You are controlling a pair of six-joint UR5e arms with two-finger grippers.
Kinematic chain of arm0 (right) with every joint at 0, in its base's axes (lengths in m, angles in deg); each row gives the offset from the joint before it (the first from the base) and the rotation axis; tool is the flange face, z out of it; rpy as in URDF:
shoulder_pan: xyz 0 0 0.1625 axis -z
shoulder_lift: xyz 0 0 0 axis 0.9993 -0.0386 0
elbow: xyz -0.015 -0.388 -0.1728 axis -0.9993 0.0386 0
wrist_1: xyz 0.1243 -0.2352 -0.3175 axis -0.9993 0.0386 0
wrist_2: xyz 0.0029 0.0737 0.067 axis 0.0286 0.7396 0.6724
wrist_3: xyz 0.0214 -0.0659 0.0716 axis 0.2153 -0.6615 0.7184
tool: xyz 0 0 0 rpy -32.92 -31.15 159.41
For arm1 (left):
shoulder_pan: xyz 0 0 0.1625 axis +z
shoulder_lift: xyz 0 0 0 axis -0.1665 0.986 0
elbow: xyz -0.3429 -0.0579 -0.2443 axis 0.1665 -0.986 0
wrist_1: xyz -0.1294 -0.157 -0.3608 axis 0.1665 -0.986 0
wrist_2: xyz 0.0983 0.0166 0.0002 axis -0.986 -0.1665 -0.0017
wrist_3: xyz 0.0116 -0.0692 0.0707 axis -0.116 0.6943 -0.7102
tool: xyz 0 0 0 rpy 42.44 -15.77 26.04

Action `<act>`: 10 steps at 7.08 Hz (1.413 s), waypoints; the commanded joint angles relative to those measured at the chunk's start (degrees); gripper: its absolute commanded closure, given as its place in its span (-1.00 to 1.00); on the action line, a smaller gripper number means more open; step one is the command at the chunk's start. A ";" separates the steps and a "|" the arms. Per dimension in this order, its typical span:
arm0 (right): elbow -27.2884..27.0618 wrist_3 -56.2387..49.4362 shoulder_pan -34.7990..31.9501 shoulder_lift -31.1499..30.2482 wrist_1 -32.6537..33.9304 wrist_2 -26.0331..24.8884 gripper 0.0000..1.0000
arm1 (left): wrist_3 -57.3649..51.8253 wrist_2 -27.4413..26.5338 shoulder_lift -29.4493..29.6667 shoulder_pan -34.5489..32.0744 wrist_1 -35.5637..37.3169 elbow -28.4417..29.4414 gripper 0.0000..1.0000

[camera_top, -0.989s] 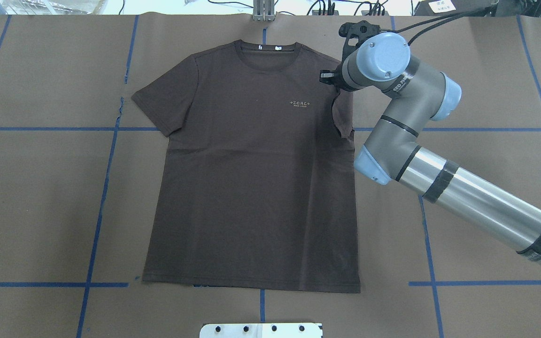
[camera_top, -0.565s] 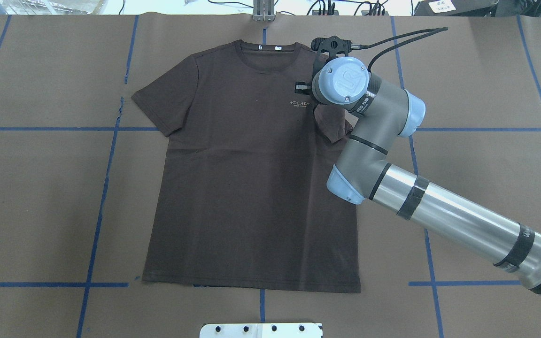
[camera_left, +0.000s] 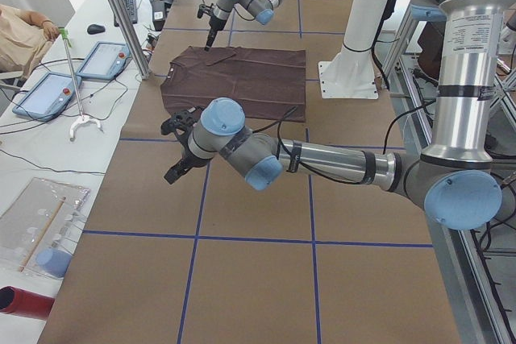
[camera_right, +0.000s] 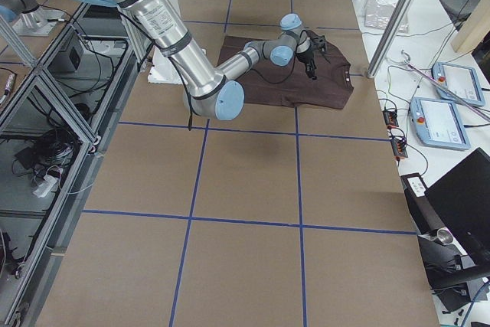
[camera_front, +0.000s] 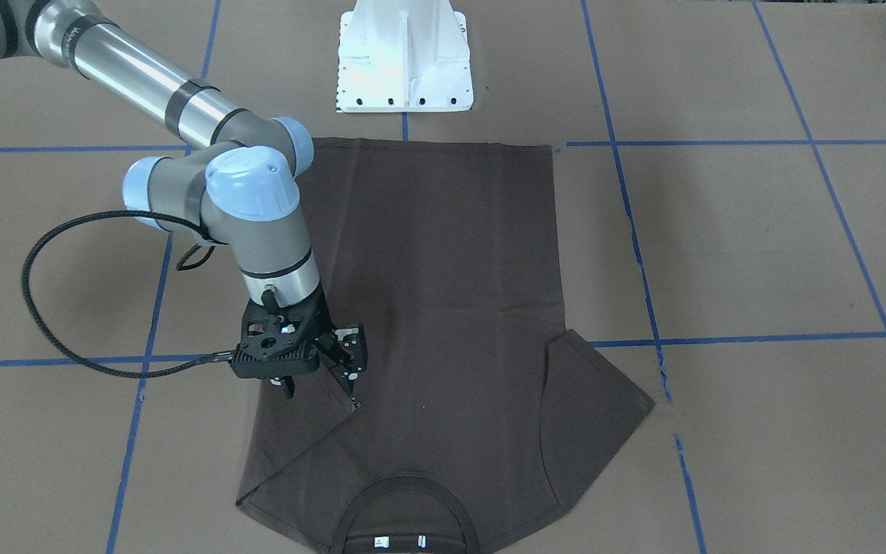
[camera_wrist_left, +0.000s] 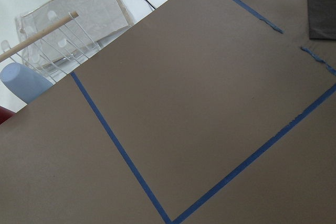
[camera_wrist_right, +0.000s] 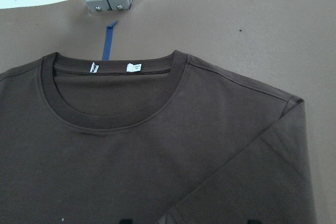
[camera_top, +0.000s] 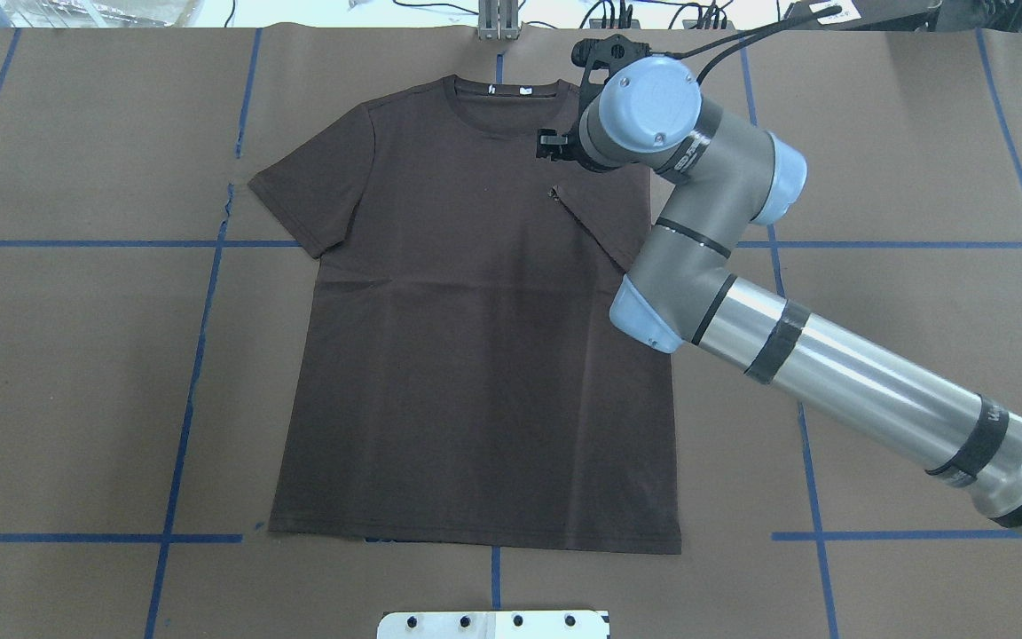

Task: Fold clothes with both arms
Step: 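Sweep the right gripper across the sleeve toward the collar, folding it inward, then raise the right gripper away while the left gripper moves to the other sleeve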

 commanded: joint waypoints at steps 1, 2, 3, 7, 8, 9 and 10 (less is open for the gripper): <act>-8.13 -10.34 -8.96 -4.38 8.62 12.21 -1.00 | 14.62 -0.40 5.82 9.54 -3.81 0.62 -1.00; -11.49 -17.43 -13.96 -9.29 9.01 18.35 -1.00 | 22.42 -1.18 10.03 14.82 -3.81 3.49 -1.00; -12.65 -25.07 -18.80 -12.99 9.01 22.50 -1.00 | 29.28 -8.32 12.60 17.40 -3.72 5.52 -1.00; -17.41 -39.57 -28.16 -23.75 8.75 29.75 -1.00 | 50.26 -24.90 24.47 29.81 -4.42 20.63 -0.36; -17.41 -39.57 -28.16 -23.84 8.75 29.75 -1.00 | 52.18 -25.70 25.19 30.95 -4.33 21.88 -0.31; -17.41 -39.57 -28.16 -24.19 8.75 29.84 -1.00 | 55.51 -29.37 25.37 33.66 -4.51 22.41 -0.19; -17.41 -39.57 -28.16 -24.45 8.66 29.84 -1.00 | 57.28 -32.01 26.33 36.38 -4.51 23.11 -0.19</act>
